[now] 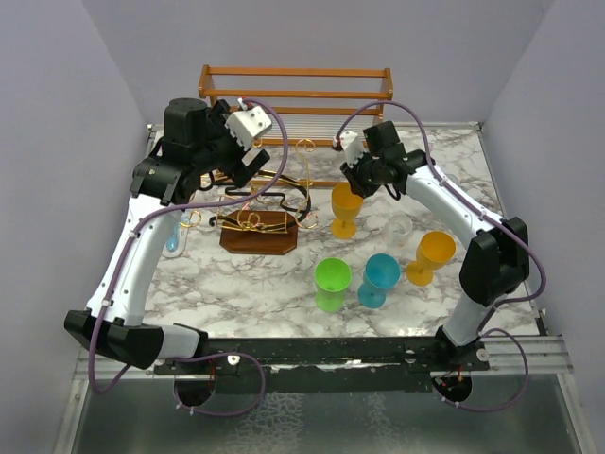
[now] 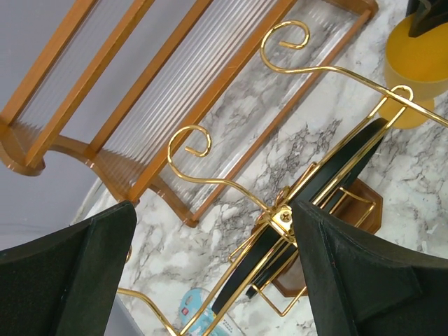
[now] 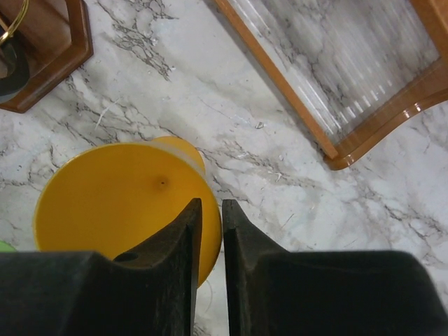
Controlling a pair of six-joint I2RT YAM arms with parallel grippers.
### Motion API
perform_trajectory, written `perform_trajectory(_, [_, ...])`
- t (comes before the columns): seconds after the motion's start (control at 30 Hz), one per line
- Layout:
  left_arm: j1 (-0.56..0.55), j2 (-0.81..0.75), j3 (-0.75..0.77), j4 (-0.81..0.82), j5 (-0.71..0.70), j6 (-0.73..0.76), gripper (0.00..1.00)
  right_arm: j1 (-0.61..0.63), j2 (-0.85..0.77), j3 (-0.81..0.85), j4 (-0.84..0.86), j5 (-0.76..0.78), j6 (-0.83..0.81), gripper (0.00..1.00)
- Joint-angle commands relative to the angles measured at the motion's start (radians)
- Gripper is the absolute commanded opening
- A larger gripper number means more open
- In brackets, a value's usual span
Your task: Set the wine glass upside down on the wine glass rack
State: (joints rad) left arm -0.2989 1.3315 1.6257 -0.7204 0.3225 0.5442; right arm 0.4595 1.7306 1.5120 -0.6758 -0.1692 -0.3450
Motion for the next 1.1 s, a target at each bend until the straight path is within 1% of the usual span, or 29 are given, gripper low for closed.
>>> perform_trajectory(0.0, [-0.004,-0.033,-0.007,0.044,-0.087,-0.05,0.96,0.008,0.032,0.054,-0.038,0.013,-0.006,0.13])
perform_trajectory(0.07, [-0.003,-0.032,-0.004,0.055,-0.114,-0.067,0.96,0.008,0.028,0.069,-0.026,0.007,-0.007,0.04])
perform_trajectory(0.1, [-0.003,-0.033,-0.004,0.064,-0.129,-0.082,0.97,0.008,0.024,0.081,-0.023,0.007,-0.011,0.02])
perform_trajectory(0.17, [-0.002,-0.035,-0.004,0.081,-0.154,-0.11,0.99,0.008,0.019,0.114,-0.031,0.017,-0.023,0.01])
perform_trajectory(0.3, [-0.002,-0.046,-0.004,0.097,-0.163,-0.13,0.99,0.004,-0.04,0.138,-0.051,0.047,-0.049,0.01])
perform_trajectory(0.43, [-0.002,-0.061,0.003,0.106,-0.179,-0.171,0.99,-0.01,-0.181,0.081,-0.037,0.071,-0.06,0.01])
perform_trajectory(0.53, [-0.002,-0.077,-0.003,0.138,-0.157,-0.223,0.99,-0.043,-0.29,0.067,-0.043,0.06,-0.066,0.01])
perform_trajectory(0.67, [-0.002,-0.077,-0.006,0.189,-0.077,-0.331,0.99,-0.085,-0.4,0.103,-0.037,0.055,-0.058,0.01])
perform_trajectory(0.83, [-0.002,-0.033,0.013,0.266,0.082,-0.514,0.96,-0.086,-0.437,0.204,0.02,-0.019,-0.032,0.01])
perform_trajectory(1.0, [-0.002,0.017,0.001,0.411,0.259,-0.782,0.89,-0.085,-0.432,0.277,0.135,-0.121,0.03,0.01])
perform_trajectory(1.07, [-0.002,0.045,-0.009,0.48,0.323,-0.898,0.85,-0.085,-0.419,0.317,0.146,-0.169,0.068,0.01])
